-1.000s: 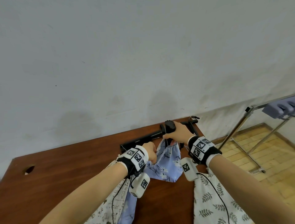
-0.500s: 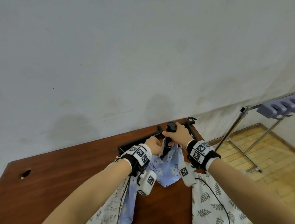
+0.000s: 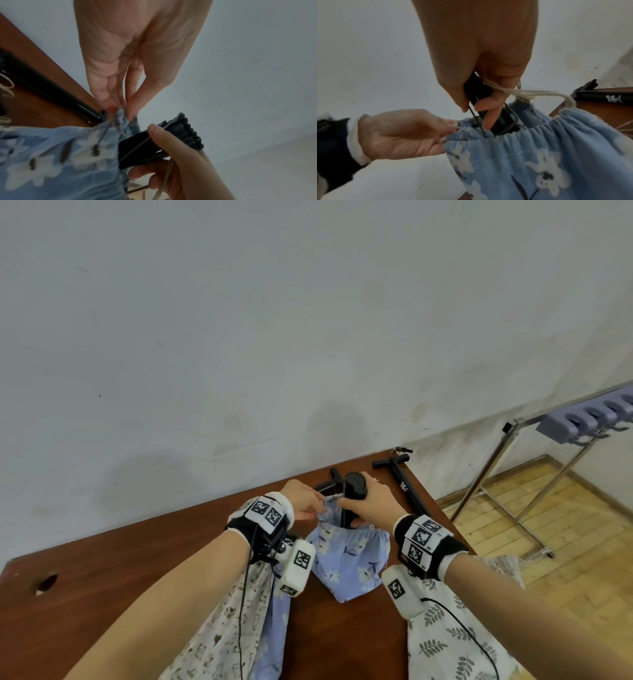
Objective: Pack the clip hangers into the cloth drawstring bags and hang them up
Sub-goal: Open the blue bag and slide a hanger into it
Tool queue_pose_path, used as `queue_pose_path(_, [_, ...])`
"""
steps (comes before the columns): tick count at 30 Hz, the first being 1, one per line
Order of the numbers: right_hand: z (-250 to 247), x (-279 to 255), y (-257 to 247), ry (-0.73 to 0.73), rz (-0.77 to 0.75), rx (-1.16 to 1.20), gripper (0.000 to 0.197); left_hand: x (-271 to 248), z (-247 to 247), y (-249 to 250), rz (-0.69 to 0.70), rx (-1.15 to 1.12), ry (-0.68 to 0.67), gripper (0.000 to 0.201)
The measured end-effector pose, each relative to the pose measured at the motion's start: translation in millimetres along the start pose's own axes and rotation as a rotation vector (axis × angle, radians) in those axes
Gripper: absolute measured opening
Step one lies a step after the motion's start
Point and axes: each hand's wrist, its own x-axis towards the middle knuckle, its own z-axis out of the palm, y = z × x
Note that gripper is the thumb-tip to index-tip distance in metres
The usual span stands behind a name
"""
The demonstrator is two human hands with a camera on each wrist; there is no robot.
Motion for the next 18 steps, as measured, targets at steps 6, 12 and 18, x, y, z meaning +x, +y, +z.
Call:
queue_pose_path(6, [5,7,-9,0.014,0.008,0.079,0.04,-11,-23,-5,-0.099,0.018,-0.038,0.028])
queue_pose_path(12, [-2,8,0,0.026,0.038,0.163,0.037,-14,-31,-12,-0.186,0.119,-0.083,0.012])
queue_pose_path(18, [-4,7,10,0.032,0.001,0.032,0.039,-8,-26,-9,-0.097,0.009,-0.115,0.012])
